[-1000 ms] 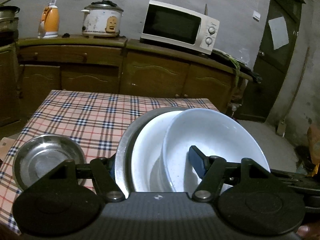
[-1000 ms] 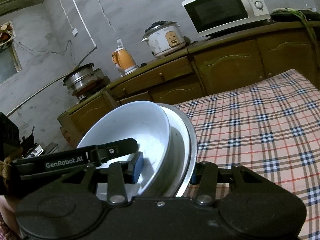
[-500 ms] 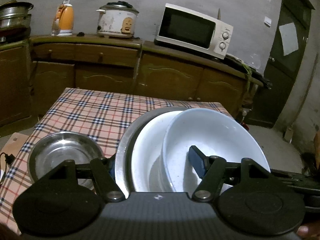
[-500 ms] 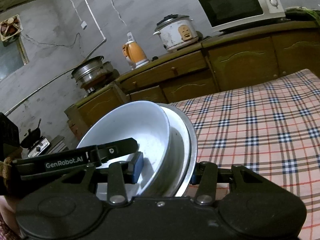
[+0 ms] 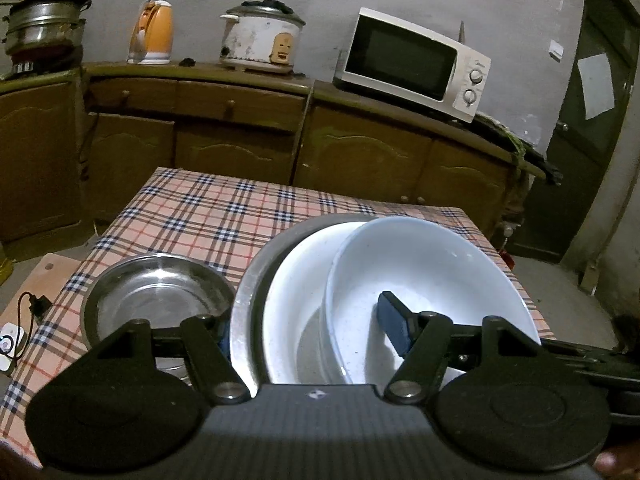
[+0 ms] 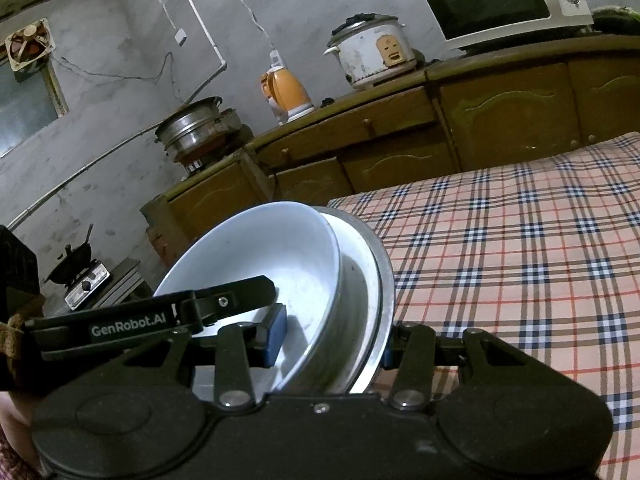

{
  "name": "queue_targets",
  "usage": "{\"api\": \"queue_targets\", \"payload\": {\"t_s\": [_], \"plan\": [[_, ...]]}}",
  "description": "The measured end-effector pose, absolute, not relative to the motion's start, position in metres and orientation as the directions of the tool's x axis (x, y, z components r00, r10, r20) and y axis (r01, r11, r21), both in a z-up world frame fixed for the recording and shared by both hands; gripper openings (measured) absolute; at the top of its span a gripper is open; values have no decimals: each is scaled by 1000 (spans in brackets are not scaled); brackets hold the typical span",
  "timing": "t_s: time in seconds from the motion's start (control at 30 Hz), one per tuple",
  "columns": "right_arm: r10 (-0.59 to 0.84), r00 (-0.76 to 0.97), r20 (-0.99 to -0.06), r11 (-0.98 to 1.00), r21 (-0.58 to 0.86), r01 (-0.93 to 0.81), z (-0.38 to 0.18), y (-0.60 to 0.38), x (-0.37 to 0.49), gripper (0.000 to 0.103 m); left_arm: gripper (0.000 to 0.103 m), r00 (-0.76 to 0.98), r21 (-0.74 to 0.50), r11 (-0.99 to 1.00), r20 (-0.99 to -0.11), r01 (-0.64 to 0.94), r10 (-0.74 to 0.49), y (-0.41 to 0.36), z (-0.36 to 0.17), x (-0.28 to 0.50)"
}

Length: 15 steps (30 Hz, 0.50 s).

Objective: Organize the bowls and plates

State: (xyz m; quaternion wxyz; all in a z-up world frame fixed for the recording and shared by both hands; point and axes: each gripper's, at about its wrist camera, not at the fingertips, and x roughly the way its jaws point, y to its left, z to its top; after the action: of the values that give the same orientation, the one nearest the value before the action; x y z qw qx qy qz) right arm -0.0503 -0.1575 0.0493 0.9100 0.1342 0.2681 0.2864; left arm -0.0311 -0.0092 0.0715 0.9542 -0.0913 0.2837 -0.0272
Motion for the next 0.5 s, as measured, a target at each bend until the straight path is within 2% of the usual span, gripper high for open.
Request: {"api": "queue_targets", "payload": {"t_s": [0.5], "plan": [[611, 664, -431, 789, 399, -467, 41, -135, -39, 56, 68, 830, -197, 980, -552, -38, -79, 12, 65, -29]]}}
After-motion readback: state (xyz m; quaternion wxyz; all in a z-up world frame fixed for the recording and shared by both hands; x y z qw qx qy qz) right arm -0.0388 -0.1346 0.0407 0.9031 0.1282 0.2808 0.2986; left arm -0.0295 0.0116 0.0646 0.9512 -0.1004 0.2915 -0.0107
